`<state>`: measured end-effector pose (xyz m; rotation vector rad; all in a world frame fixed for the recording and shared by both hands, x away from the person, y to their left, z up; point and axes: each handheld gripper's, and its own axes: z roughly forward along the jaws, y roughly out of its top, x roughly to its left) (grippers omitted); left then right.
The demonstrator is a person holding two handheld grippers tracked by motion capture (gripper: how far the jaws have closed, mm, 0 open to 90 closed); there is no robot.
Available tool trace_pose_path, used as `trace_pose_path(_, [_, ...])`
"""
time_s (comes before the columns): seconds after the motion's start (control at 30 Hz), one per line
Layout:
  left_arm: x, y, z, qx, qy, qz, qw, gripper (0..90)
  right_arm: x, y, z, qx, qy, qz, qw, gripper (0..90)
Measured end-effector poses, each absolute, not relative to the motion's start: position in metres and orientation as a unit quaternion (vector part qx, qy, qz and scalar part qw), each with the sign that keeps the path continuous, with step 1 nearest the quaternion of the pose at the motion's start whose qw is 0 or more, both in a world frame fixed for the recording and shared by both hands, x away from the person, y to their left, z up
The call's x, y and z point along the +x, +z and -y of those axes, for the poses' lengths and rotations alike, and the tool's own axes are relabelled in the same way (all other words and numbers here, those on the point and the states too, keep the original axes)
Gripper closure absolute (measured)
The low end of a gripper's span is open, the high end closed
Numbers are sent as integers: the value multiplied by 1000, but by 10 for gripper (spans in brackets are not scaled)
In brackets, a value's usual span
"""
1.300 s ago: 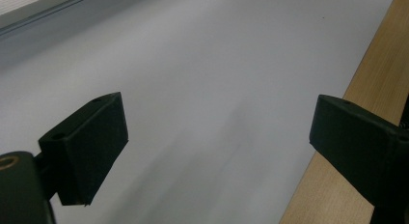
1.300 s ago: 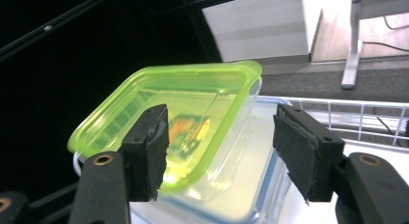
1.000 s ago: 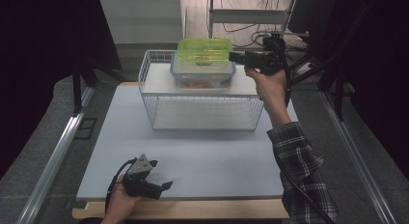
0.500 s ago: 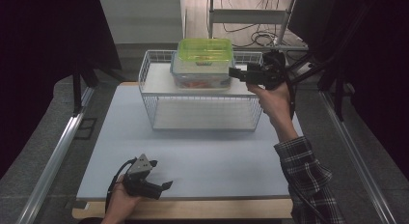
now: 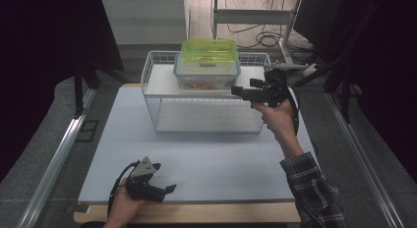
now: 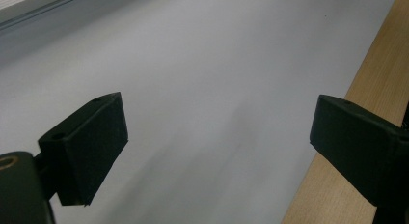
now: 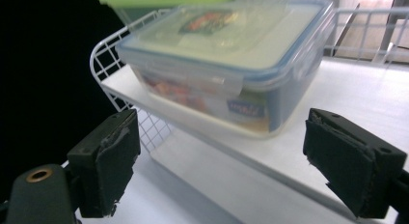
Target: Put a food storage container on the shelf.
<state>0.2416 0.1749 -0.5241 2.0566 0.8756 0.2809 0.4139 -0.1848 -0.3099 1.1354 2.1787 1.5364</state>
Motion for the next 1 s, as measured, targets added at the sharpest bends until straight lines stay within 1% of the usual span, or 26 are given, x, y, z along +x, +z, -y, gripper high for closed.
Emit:
trace_pose_path(0.73, [242, -525, -175, 826, 108, -349, 430, 58, 384, -357, 188, 363, 510, -770, 123, 88])
trace_pose_path(1.0, [242, -525, -175, 824, 107, -350, 432, 55, 370, -377, 190, 350, 491, -786, 139, 59])
